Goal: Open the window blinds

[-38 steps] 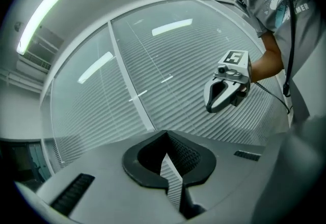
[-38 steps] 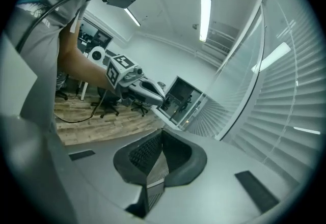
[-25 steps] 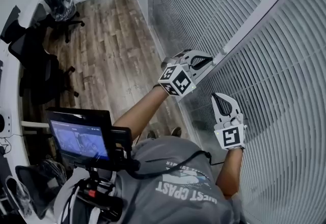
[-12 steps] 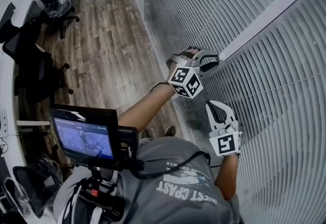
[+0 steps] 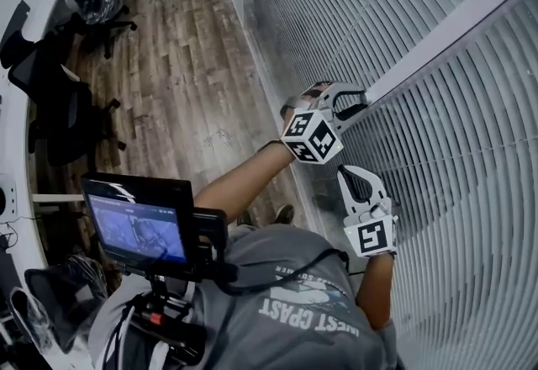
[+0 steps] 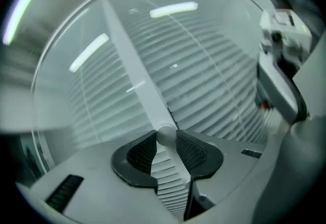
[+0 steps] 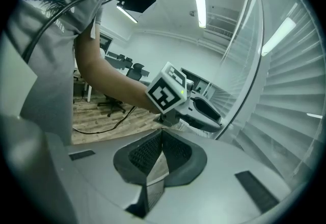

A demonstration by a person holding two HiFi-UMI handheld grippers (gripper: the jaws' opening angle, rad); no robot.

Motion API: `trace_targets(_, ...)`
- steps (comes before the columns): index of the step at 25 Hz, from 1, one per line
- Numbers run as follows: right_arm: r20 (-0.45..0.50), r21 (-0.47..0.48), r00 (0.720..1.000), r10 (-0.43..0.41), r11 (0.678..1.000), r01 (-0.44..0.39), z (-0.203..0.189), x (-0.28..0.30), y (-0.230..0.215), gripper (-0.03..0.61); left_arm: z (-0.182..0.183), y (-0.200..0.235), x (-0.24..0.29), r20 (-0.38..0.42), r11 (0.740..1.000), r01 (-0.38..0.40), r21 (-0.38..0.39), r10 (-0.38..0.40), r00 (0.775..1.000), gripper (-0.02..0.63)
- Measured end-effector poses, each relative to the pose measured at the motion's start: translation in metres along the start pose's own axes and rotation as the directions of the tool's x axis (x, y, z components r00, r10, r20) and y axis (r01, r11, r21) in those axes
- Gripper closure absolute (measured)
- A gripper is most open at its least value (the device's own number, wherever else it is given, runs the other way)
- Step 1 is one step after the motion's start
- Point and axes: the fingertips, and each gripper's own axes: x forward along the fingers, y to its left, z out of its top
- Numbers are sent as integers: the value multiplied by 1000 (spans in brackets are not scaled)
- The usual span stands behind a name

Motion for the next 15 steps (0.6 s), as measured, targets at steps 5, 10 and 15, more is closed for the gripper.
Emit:
trace_targets(5,10,2,1000,7,1000,-7,1,1,2,584,-1,10,-2,274,520,238,-820,-8,962,488)
trace_targets(10,8,6,1000,13,1000,-13,-2,-1,6,584,-2,11,-3,351,276,318,-907,78,933,486)
trace_targets(15,10,12,1000,24,1000,-24,-2,-3,5,584,-3,3,-2,29,978,-25,-208,32,999,451)
